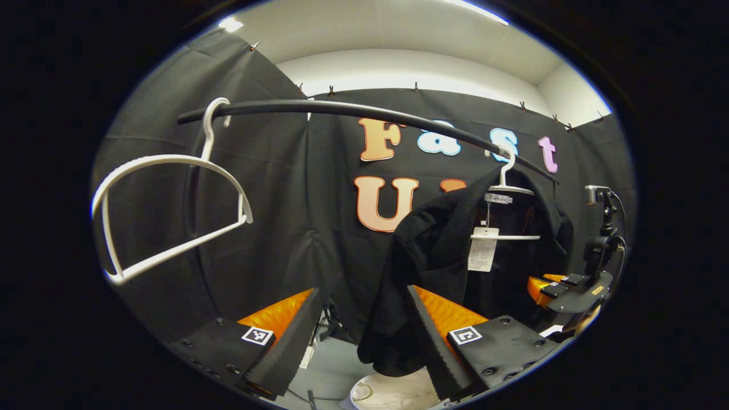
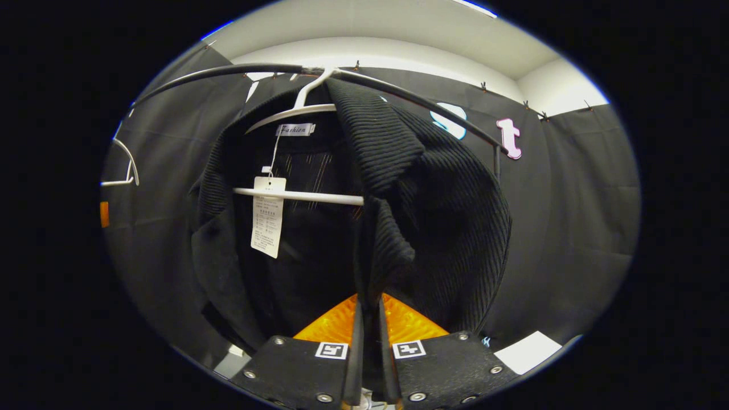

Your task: Grasp the clothes on the hanger with both hands and then place them into the laundry hamper below.

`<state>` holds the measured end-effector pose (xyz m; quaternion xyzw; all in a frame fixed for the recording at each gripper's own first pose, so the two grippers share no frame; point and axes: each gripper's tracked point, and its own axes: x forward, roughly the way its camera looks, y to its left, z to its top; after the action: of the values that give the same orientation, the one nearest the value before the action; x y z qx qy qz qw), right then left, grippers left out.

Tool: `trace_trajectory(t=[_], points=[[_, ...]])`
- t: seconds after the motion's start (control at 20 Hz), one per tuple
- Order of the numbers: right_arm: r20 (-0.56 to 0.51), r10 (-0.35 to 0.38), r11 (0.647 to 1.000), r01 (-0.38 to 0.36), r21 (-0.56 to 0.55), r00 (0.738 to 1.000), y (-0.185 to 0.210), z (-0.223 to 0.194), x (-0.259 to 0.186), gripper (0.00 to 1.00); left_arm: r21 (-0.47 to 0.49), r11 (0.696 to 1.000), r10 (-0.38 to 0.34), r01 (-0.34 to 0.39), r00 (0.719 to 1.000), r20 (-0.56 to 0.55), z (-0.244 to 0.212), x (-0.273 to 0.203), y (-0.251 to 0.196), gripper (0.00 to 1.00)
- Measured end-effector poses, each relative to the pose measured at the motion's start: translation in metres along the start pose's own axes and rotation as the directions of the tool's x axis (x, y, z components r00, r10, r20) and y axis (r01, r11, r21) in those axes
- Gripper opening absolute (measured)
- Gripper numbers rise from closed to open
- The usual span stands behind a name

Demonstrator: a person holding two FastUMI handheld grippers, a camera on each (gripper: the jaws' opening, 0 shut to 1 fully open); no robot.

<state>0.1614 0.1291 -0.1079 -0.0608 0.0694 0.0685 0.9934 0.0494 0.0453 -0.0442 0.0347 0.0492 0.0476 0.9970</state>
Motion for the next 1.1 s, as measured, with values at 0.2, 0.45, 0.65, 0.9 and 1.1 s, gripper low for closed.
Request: trace_trajectory(t=[0.2, 0.45, 0.65, 0.9, 1.1], points=[[-0.026, 0.071, 0.997, -0.069, 0.042, 0.997, -0.008, 0.004, -0.008, 0.15, -0.016, 0.999, -0.038, 0.038, 0.999, -0.011, -0.008, 0.016, -0.038, 0.96], [-0.057, 0.162, 0.982, -0.155, 0.105, 0.985, -0.025, 0.016, -0.027, 0.06, -0.054, 0.995, -0.09, 0.088, 0.995, -0.039, -0.027, 0.043, -0.088, 0.92], [-0.044, 0.204, 0.97, -0.196, 0.143, 0.978, -0.042, 0.029, -0.038, 0.06, -0.033, 0.994, -0.105, 0.103, 0.993, -0.054, -0.047, 0.062, -0.114, 0.96], [-0.023, 0.241, 0.963, -0.236, 0.134, 0.97, -0.049, 0.037, -0.048, 0.06, -0.04, 0.996, -0.083, 0.08, 0.994, -0.071, -0.069, 0.098, -0.132, 1.0], [-0.005, 0.268, 0.957, -0.265, 0.117, 0.963, -0.051, 0.044, -0.059, 0.06, -0.022, 0.999, -0.035, 0.033, 0.995, -0.092, -0.084, 0.125, -0.131, 0.96]])
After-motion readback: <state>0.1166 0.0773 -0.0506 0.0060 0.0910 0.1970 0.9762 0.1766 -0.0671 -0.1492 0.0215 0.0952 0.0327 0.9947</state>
